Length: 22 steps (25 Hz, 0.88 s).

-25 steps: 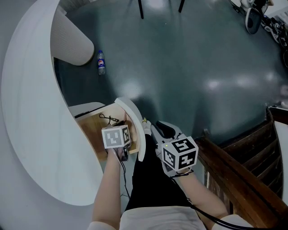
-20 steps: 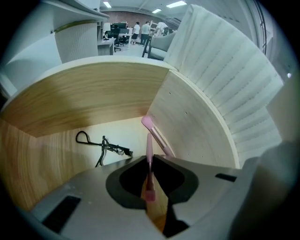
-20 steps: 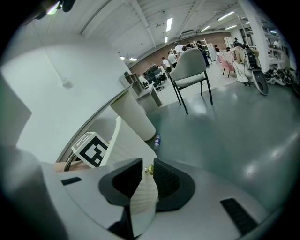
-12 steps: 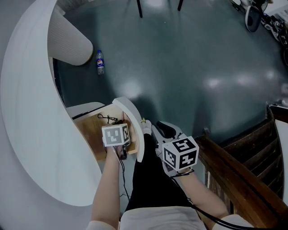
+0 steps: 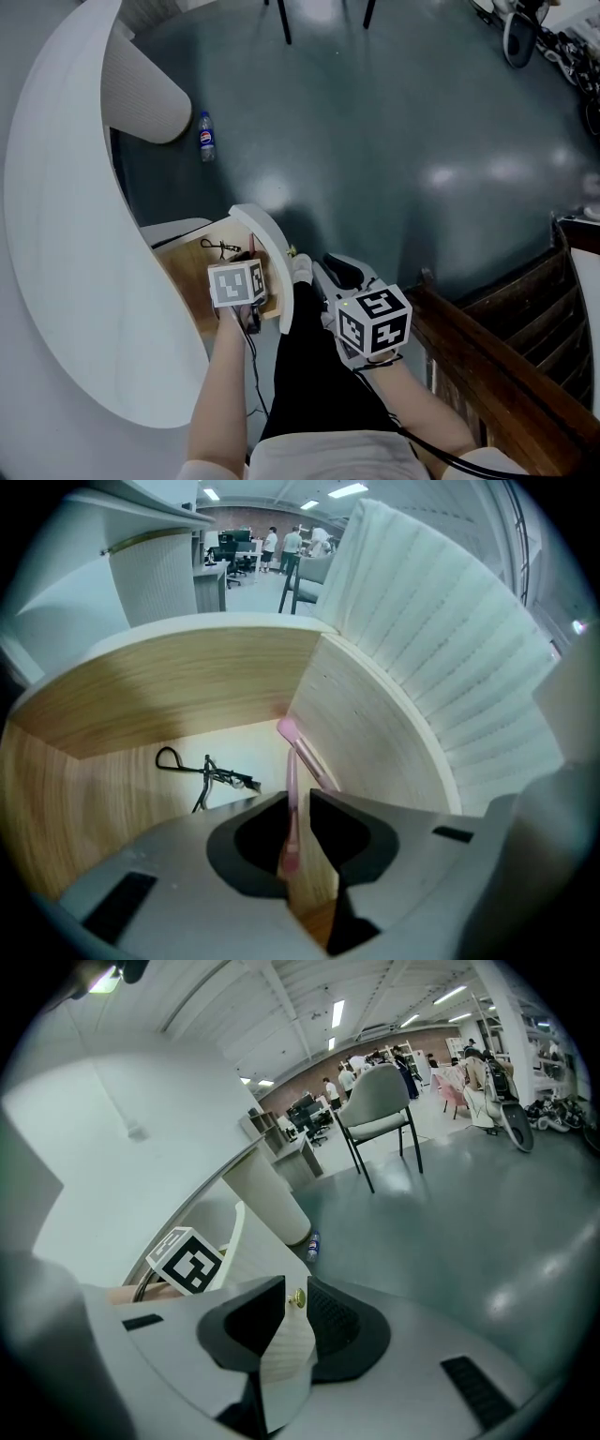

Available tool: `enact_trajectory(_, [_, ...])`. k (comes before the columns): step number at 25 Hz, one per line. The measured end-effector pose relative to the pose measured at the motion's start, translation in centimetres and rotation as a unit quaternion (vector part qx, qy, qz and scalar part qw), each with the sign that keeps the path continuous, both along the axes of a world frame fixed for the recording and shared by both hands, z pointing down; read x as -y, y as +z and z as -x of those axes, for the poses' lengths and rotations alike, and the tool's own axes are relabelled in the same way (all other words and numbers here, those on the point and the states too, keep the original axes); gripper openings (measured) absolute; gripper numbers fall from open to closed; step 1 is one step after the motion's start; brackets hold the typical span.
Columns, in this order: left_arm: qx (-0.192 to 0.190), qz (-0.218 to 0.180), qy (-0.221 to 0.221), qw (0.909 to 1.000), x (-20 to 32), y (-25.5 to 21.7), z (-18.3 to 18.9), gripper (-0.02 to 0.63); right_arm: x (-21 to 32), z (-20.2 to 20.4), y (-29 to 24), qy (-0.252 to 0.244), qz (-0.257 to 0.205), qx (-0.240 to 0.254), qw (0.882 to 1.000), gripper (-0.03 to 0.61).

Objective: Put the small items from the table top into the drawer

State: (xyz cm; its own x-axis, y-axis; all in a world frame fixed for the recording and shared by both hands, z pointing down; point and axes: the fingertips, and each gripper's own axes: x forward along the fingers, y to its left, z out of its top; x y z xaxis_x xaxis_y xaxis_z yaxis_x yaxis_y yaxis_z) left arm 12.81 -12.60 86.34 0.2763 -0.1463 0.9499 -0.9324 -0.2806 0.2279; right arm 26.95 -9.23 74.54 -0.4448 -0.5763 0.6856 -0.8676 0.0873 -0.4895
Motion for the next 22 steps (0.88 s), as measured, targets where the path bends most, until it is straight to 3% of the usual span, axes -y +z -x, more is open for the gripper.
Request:
enact_trajectory(7, [-0.008,-0.039,0.001,0.9992,-0.3,-3.5,-0.1,0.083,-1.2,-0.1,-3.2,0.006,-0.026,-0.005,1.0,0.087])
enact_trajectory(13, [-0.01,-0.079,0.018,0.9967,-2.8,-9.2,0.0,0.083,-4.6,-0.3,-7.9,0.019,-0.045,-0.008,0.999,0.087])
enact_trajectory(22, [-0.055,-0.136,0.033,0.9886,-6.5,-17.1,1.1,0.083,-7.9,0.4,-14.6,0.046,-0.092,-0.025,0.994,0.087])
